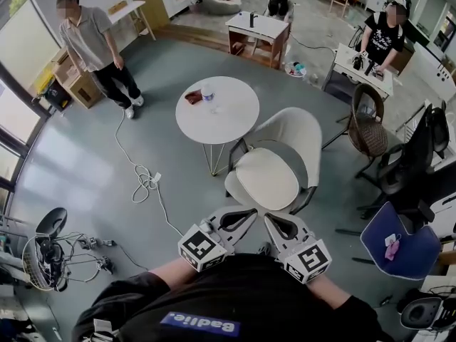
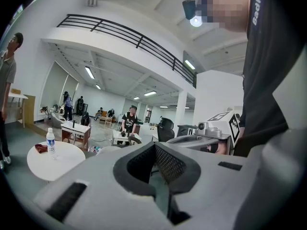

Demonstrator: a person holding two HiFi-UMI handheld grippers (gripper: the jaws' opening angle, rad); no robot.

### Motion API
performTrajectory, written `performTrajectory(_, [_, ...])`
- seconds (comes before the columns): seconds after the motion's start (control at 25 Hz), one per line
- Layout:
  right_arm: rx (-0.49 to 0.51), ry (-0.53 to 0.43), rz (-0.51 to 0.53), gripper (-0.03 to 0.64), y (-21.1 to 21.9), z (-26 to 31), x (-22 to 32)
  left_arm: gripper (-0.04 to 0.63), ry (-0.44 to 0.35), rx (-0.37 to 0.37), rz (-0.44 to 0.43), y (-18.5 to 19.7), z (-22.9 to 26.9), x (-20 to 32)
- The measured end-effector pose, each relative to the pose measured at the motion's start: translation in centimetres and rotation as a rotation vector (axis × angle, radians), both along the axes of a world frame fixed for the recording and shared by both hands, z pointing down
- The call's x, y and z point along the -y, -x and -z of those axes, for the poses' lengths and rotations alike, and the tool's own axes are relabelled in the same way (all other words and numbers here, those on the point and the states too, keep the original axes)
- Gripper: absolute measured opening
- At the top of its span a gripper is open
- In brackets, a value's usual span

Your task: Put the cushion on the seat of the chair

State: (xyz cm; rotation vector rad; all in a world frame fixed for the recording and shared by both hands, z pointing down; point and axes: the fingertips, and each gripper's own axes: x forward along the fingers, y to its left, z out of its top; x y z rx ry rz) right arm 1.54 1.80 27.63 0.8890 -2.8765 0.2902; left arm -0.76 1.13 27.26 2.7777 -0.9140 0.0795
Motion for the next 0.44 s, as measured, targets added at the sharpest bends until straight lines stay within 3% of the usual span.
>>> performTrajectory(0.44, [-0.003,0.002,0.011,0.028,0.24,0.06,-0.23,0.015,-0.005,0.004,0.004,0.2,0.22,-0.16])
